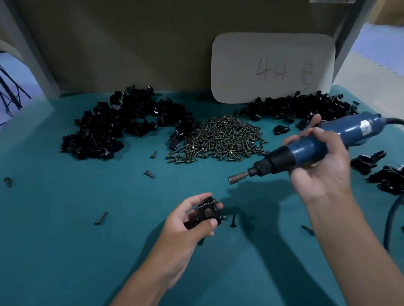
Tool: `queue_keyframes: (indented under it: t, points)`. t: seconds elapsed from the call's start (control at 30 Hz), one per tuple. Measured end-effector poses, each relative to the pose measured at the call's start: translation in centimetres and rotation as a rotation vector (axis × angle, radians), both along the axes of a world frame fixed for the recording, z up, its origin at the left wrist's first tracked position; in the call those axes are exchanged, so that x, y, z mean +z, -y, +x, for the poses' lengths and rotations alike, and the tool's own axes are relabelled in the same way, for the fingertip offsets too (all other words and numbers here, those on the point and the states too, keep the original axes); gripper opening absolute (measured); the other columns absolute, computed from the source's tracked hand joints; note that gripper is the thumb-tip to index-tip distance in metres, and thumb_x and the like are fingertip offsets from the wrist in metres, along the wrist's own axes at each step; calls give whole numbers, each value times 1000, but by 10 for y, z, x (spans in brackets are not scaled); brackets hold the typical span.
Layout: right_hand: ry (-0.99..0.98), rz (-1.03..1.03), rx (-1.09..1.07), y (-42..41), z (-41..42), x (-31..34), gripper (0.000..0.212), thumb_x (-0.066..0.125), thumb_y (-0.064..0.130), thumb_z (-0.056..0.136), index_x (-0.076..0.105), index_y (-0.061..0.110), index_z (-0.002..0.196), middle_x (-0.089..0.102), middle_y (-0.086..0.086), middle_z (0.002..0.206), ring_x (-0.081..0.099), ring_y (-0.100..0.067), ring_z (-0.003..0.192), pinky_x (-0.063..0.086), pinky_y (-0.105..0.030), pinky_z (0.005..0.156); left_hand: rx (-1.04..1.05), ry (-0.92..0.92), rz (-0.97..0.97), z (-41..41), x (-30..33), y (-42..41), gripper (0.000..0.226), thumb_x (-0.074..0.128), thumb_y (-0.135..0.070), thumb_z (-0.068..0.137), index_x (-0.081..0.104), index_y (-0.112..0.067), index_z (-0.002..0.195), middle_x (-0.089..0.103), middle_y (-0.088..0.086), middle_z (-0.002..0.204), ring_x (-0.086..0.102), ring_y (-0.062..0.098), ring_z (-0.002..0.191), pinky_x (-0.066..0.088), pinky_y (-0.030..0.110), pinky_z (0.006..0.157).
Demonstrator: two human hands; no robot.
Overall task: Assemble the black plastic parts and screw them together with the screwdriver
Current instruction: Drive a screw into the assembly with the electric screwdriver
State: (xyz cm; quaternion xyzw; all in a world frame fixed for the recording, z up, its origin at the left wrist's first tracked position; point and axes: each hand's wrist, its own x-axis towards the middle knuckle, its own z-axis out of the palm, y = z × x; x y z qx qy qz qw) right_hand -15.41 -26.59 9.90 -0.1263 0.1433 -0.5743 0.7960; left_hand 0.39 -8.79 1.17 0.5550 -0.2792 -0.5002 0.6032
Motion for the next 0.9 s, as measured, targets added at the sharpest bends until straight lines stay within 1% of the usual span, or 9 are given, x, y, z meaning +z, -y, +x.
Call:
queue_keyframes:
  t: [0.07,0.17,0.27,0.4,0.5,0.6,0.7,0.8,0.9]
  points:
    - [-15,-52,41,0,4,-8,30,58,-2,91,60,14,116,70,5,89,60,-8,70,53,-31,79,2,8,-7,1,0,-1,44,68,-1,89,64,-25,125,75,0,116,65,7,95,50,25,80]
    - [-19,-106,63,-2,6,-19,36,60,-1,90,57,23,117,67,11,103,58,-7,73,52,-33,85,58,11,-12,1,-2,0,46,75,-18,76,67,-25,121,76,0,111,65,10,91,53,26,81]
    - [-34,-113,44,-5,8,-25,31,62,6,92,56,27,114,65,13,98,56,-5,71,52,-32,85,101,49,-13,1,-6,3,43,77,-26,76,70,-26,118,77,-1,110,68,13,93,54,31,87]
    - [-94,-115,-38,-12,12,-28,18,62,11,94,60,28,100,64,11,89,54,-5,66,52,-29,77,106,65,-28,2,-10,4,36,80,-34,73,75,-35,109,77,-1,111,71,15,107,50,27,97]
    - [-120,-125,-78,-17,14,-28,18,61,10,93,60,27,100,63,10,87,54,-6,63,52,-27,72,101,65,-36,1,-14,4,33,78,-28,77,75,-32,109,77,2,108,72,18,103,53,32,96]
    - [-131,-143,-94,-20,15,-29,18,60,9,95,59,25,100,61,9,85,54,-7,64,51,-26,67,80,98,-19,1,-13,3,35,79,-26,80,72,-25,114,77,2,105,72,14,98,53,25,88]
    - [-134,-147,-95,-21,15,-30,17,60,9,95,59,25,101,60,8,85,53,-8,65,50,-25,65,73,104,-4,2,-11,2,35,79,-22,83,69,-20,117,77,2,104,72,13,91,54,25,85]
    - [-142,-146,-97,-22,16,-31,18,60,9,95,56,24,106,59,8,87,54,-8,66,49,-25,64,41,81,7,2,-9,2,39,82,-26,82,68,-16,117,77,4,103,72,16,89,55,36,89]
    - [-135,-141,-86,-24,15,-31,18,60,10,95,55,24,106,59,9,86,54,-7,66,48,-24,63,24,10,14,2,-9,0,41,76,-25,79,68,-13,118,77,8,105,71,20,90,48,55,103]
